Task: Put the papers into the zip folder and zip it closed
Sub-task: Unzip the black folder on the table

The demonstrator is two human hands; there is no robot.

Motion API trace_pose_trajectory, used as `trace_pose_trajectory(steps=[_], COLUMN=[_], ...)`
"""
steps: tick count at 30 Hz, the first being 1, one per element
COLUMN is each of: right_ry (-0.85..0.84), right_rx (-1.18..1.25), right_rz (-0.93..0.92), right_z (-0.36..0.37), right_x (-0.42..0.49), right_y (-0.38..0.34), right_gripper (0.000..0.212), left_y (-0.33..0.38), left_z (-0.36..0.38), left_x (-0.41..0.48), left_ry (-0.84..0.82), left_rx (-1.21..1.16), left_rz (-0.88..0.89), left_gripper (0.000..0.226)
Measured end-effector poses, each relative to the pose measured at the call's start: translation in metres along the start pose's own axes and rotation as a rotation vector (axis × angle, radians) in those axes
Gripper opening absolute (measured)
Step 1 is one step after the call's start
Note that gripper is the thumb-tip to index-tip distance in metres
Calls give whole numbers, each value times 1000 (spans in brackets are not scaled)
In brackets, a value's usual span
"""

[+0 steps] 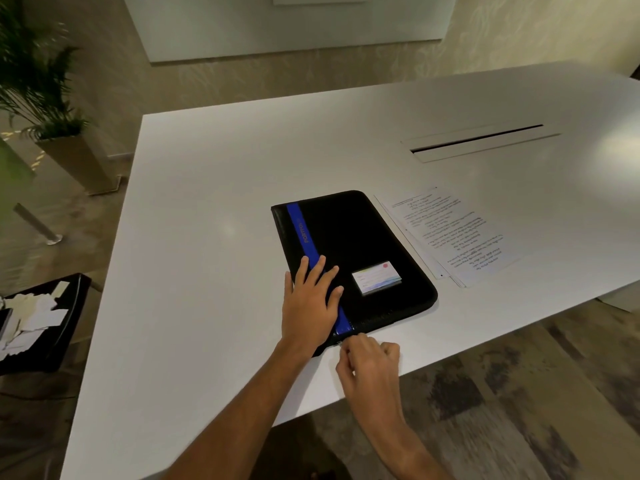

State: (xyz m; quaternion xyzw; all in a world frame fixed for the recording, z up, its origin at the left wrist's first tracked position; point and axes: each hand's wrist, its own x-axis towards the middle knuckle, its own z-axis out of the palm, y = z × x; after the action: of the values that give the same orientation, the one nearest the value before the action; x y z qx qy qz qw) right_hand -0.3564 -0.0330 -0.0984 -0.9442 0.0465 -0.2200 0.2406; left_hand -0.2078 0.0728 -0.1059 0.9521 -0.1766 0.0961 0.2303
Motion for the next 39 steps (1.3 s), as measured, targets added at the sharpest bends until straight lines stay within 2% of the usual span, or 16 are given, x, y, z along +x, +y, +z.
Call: trace_pose_trajectory(steps=[3, 6, 11, 13, 15, 17, 19, 23, 28, 33, 39], right_ry=[-18, -20, 42, 86, 117, 116, 118, 141, 165, 207, 221], right_rx=[6, -89, -128, -134, -156, -168, -170, -123, -76, -20, 4], right_rz=[-41, -100, 77, 162, 212, 218, 221, 281, 254, 260, 304], right_z=[-2, -15, -27, -32, -32, -28, -25, -27, -25, -20, -17], right_x=[-1, 11, 17, 18, 17, 13, 9, 10, 12, 15, 13], right_y=[3, 18, 44, 50, 47, 41, 40, 43, 45, 43, 40], right_gripper=[27, 25, 24, 25, 24, 22, 20, 20, 21, 20, 23], left_y=[2, 1, 0, 1, 10, 25, 41, 65, 103, 123, 123], left_z=[0, -1, -9, -18, -28, -34, -33, -34, -43, -40, -36], left_x=[1, 1, 4, 7, 9, 12, 16, 31, 50, 64, 76], left_ry=[-5, -22, -113, -213, -311, -389, -415, -367, -272, -347, -378], left_rx=[3, 33, 135, 141, 171, 247, 348, 432, 412, 604, 491], left_rz=[8, 10, 58, 48, 13, -20, -24, 62, 289, 409, 525], left_gripper=[62, 63, 73, 87, 113, 141, 155, 144, 103, 101, 82])
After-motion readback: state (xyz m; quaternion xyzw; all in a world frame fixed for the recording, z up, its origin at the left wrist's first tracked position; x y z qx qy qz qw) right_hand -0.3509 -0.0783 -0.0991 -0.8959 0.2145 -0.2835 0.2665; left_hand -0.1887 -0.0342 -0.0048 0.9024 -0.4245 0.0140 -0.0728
